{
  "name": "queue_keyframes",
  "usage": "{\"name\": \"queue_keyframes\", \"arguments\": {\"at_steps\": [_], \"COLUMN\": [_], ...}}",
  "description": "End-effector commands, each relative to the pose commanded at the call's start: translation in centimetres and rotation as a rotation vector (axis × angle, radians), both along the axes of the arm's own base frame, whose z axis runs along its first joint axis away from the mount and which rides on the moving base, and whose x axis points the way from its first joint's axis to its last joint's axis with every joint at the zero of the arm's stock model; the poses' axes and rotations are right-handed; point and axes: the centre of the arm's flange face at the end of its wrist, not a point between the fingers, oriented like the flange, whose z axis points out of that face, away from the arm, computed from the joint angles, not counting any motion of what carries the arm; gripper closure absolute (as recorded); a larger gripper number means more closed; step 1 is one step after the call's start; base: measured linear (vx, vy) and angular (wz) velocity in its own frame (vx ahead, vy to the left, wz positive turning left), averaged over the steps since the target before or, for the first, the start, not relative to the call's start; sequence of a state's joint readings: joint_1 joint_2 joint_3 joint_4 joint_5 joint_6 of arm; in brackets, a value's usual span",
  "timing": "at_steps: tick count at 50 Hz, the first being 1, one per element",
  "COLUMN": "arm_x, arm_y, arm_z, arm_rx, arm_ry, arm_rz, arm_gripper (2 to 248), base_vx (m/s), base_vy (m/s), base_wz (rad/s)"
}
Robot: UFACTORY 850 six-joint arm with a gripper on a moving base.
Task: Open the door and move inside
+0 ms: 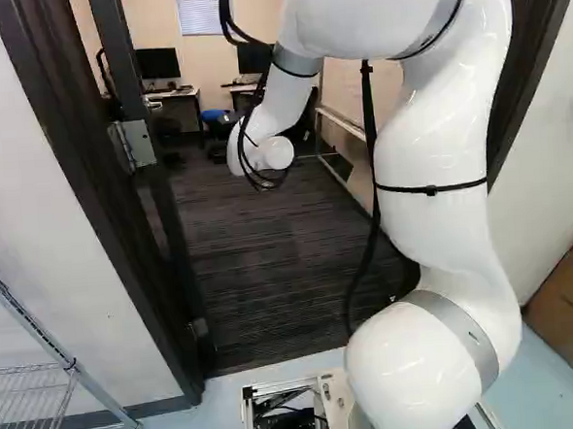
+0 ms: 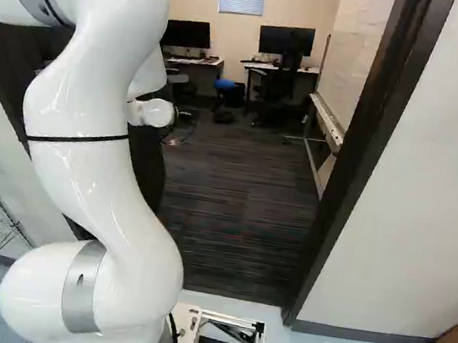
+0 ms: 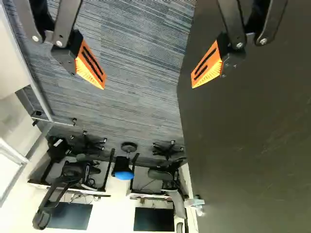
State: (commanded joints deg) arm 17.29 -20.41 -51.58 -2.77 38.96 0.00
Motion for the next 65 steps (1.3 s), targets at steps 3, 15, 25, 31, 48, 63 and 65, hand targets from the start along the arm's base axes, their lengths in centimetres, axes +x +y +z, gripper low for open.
{"name": "queue_keyframes", "arguments": {"at_steps": [3,15,25,31,48,63,65], "arm_x": [-0.4,-1.9,-3.1,-3.8,-6.0,-7.8,-8.1], "arm_y": [-0.5,-2.5,-4.1,-5.1,-7.8,-10.1,-10.4], "arm_z": [0.0,0.2,0.3,0.4,0.5,0.6,0.6], "arm_rx": [-0.001,-0.003,-0.005,-0.006,-0.008,-0.015,-0.016], "arm_ry": [0.002,0.011,0.018,0.021,0.030,0.034,0.034], "arm_rz": [-0.007,-0.034,-0.057,-0.072,-0.115,-0.146,-0.149], "arm_gripper": [3,3,3,3,3,3,3], "base_vx": [0.000,0.000,0.000,0.000,0.000,0.000,0.000], "base_vy": [0.000,0.000,0.000,0.000,0.000,0.000,0.000], "base_wz": [0.000,0.000,0.000,0.000,0.000,0.000,0.000]}}
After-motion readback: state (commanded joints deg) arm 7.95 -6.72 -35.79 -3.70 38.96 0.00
